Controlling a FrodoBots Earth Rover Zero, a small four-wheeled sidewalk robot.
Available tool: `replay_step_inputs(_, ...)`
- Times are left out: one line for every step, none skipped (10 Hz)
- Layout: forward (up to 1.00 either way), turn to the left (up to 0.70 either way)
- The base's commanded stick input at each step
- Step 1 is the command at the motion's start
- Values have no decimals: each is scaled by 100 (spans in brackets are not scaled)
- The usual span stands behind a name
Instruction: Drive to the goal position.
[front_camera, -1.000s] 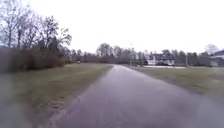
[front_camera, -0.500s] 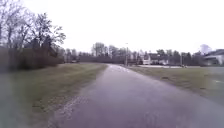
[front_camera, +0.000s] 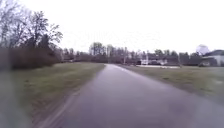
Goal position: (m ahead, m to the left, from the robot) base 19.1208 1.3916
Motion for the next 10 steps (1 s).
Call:
replay_step_inputs(100, 0)
replay_step_inputs(100, 0)
replay_step_inputs(100, 0)
replay_step_inputs(100, 0)
replay_step_inputs(100, 0)
replay_step_inputs(100, 0)
replay_step_inputs(100, 0)
replay_step_inputs(100, 0)
replay_step_inputs(100, -4)
replay_step_inputs(100, -19)
